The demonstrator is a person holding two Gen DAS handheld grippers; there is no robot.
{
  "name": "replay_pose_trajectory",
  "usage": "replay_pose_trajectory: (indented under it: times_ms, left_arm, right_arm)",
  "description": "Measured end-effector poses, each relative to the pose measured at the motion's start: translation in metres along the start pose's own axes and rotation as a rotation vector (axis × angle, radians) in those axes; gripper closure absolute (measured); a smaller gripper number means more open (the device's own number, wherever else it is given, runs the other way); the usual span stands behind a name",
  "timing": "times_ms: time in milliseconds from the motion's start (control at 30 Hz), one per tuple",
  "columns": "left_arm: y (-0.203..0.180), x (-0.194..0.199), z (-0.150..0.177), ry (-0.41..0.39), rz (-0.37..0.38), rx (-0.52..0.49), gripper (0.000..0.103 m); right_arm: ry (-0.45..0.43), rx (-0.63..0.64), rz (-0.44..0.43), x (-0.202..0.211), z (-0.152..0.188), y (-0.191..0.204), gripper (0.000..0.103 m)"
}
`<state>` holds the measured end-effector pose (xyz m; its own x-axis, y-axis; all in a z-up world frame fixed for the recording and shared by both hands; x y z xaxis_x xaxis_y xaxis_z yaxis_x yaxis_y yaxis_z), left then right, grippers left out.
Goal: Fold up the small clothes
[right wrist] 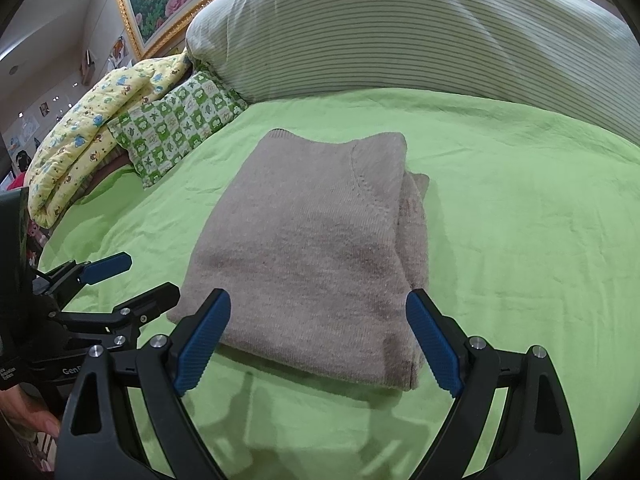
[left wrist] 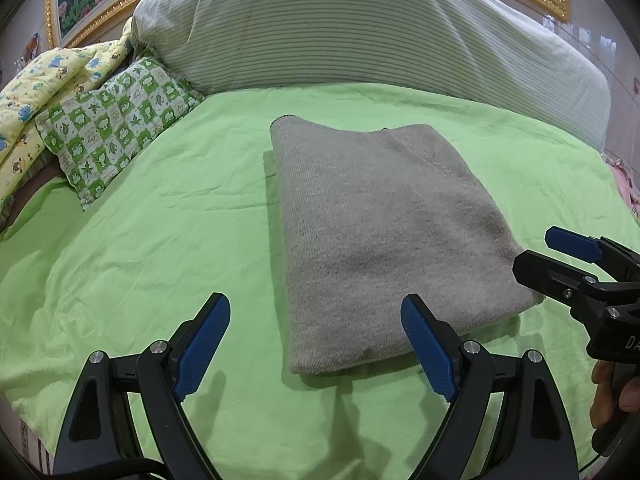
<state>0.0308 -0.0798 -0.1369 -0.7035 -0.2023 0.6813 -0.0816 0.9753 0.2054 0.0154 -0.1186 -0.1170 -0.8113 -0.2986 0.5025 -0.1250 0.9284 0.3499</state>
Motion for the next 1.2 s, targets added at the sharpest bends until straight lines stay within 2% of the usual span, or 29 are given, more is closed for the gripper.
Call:
replay_pose_trajectory:
  times_ms: [1200]
  left_arm:
    - [0.003,-0.009,-0.015,0.013,0.011,-0.003,0.015]
  right_arm:
    - [-0.015,-0.036,0.004,-0.002,-0.011,-0.005,0.013]
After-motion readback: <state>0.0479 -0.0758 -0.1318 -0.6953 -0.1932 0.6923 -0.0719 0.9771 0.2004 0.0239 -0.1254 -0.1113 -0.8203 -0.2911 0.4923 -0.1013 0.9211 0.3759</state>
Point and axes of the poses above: each gripper's, at about its wrist camera, not at the fingertips, and x roughly against the way its jaws point, y to its left, z to its underside, the point moved 10 cm from there along -x, roughly the way its jaws point, and after that the axes turned 13 degrees about -z, right-handed, at the moved point
